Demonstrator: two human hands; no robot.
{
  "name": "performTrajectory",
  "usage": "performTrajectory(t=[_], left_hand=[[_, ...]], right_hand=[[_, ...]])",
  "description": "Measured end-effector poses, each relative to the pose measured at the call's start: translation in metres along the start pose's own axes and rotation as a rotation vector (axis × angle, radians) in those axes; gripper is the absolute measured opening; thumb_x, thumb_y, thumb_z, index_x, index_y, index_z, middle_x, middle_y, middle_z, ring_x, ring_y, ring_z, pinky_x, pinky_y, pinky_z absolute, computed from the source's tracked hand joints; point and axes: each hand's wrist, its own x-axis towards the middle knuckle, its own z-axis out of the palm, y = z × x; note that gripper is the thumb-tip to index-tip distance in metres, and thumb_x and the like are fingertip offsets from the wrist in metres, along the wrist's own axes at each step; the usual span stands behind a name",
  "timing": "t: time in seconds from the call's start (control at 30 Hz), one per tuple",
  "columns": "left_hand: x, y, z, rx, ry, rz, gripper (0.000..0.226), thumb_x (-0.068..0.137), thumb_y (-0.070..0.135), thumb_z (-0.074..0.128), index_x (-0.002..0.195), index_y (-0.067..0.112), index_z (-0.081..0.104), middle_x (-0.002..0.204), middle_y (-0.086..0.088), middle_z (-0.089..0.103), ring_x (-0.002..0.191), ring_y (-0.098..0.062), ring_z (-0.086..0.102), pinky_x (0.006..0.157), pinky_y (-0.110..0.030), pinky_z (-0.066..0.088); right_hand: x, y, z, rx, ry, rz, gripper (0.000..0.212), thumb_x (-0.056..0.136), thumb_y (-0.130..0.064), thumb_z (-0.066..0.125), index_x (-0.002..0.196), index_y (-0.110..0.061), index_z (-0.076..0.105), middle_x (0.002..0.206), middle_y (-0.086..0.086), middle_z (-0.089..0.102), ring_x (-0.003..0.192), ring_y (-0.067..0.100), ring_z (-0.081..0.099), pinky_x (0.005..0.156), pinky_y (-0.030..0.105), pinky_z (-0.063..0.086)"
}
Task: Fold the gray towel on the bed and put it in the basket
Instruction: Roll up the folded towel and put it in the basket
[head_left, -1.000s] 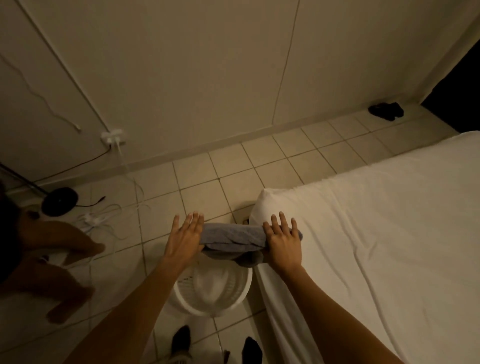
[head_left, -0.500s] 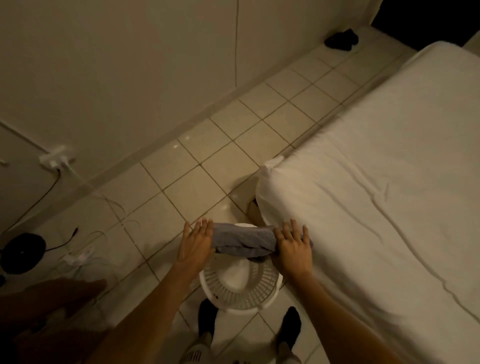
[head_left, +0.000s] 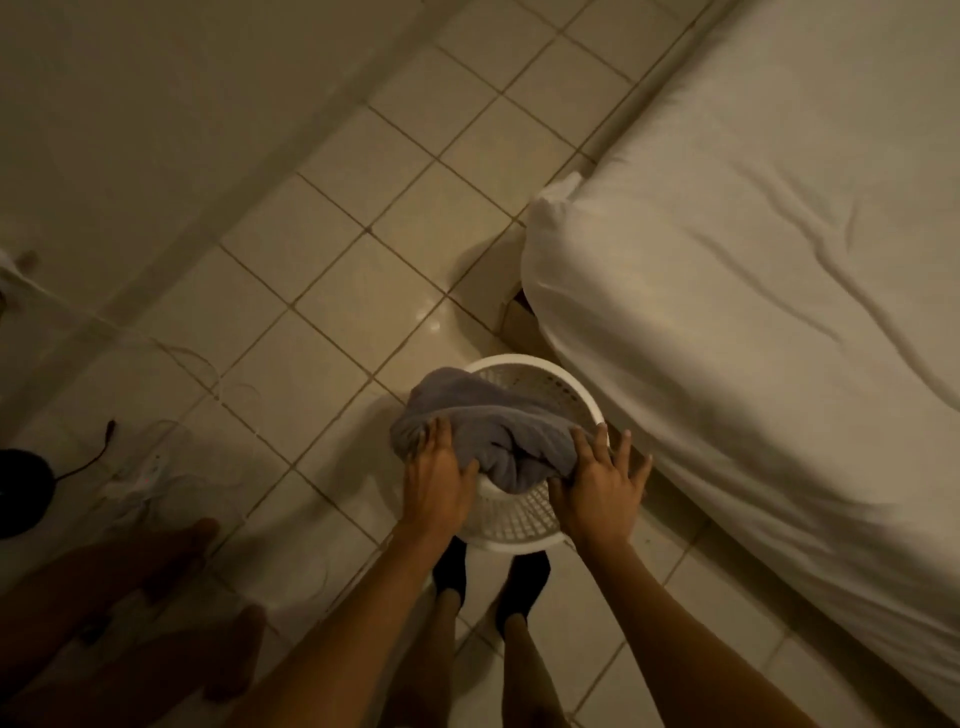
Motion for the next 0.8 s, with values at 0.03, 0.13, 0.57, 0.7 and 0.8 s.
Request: performTrajectory(t=[0.03,0.13,0.57,0.7,0.8], left_hand=[[-0.002,0.001,0.007,-0.027,-0.003,0.003,0.064,0.091,0.024,0.053,0.146,0.003,0.027,0.145,-0.018,0.040,0.128,-0.034,0.045,0.098,-0.048,0.045],[-0.012,0.004,0.018,-0.086,-0.011,0.013,0.065,0.092,0.023,0.054,0.146,0.002,0.026,0.143,-0.020,0.044,0.124,-0.035,0.048,0.096,-0.049,0.047],[-0.046,0.046,0.033,-0.309,-0.028,-0.096,0.058,0.090,0.028,0.054,0.141,0.007,0.037,0.138,-0.015,0.050,0.124,-0.029,0.050,0.101,-0.045,0.046],[-0.053,0.045,0.034,-0.366,-0.039,-0.123,0.045,0.092,0.022,0.052,0.134,0.009,0.046,0.125,-0.013,0.060,0.111,-0.030,0.058,0.093,-0.041,0.050],[-0.056,0.040,0.036,-0.435,0.005,-0.173,0.033,0.093,0.020,0.049,0.122,0.005,0.054,0.114,-0.016,0.065,0.104,-0.031,0.061,0.087,-0.041,0.052]], right_hand=[[-0.002,0.002,0.003,0.001,0.002,0.024,0.074,0.084,-0.053,0.054,0.146,-0.024,0.026,0.155,0.010,0.021,0.143,0.037,0.005,0.111,0.058,-0.002],[-0.012,0.011,0.003,0.005,-0.003,0.052,0.075,0.084,-0.053,0.055,0.146,-0.024,0.025,0.155,0.011,0.021,0.143,0.037,0.006,0.111,0.059,0.001],[-0.030,0.037,-0.028,0.098,0.053,0.138,0.074,0.083,-0.045,0.060,0.146,-0.022,0.029,0.154,0.013,0.025,0.143,0.037,0.011,0.113,0.057,0.012],[-0.034,0.044,-0.027,0.069,0.029,0.119,0.074,0.083,-0.047,0.059,0.146,-0.023,0.028,0.154,0.012,0.024,0.143,0.037,0.011,0.113,0.057,0.012],[-0.038,0.033,-0.020,0.105,0.003,0.123,0.074,0.085,-0.049,0.055,0.147,-0.024,0.024,0.155,0.010,0.021,0.143,0.035,0.009,0.113,0.056,0.012]])
